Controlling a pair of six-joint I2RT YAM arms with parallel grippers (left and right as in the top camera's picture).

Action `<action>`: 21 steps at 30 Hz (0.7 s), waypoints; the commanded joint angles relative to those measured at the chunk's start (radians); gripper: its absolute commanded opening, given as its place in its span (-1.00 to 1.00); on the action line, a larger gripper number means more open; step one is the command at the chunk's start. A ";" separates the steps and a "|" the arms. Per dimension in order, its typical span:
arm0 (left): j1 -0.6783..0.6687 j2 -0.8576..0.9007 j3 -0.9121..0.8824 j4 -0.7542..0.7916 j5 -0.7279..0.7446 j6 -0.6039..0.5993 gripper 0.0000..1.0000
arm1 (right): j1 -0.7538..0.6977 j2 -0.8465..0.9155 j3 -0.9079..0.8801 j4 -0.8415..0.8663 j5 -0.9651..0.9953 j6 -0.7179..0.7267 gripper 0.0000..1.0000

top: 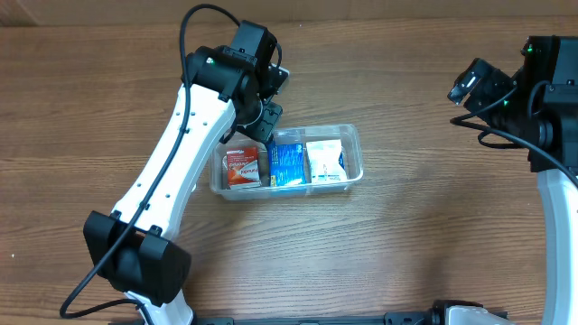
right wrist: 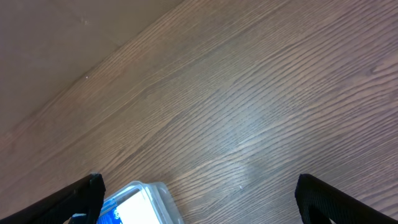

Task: Pack container
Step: 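Lift the syrup bottle and lower it into the container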

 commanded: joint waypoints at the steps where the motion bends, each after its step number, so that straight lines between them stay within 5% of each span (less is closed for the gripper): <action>1: -0.004 0.019 -0.002 0.010 -0.002 0.295 -0.86 | -0.004 -0.014 0.008 0.005 -0.002 -0.001 1.00; 10: -0.004 0.022 -0.058 0.042 0.005 0.629 -0.85 | -0.004 -0.014 0.008 0.005 -0.002 0.000 1.00; 19: 0.002 0.023 -0.308 0.229 0.025 0.667 -0.91 | -0.004 -0.014 0.008 0.005 -0.002 0.000 1.00; 21: 0.002 0.023 -0.323 0.231 0.023 0.667 -0.80 | -0.004 -0.014 0.008 0.005 -0.002 -0.001 1.00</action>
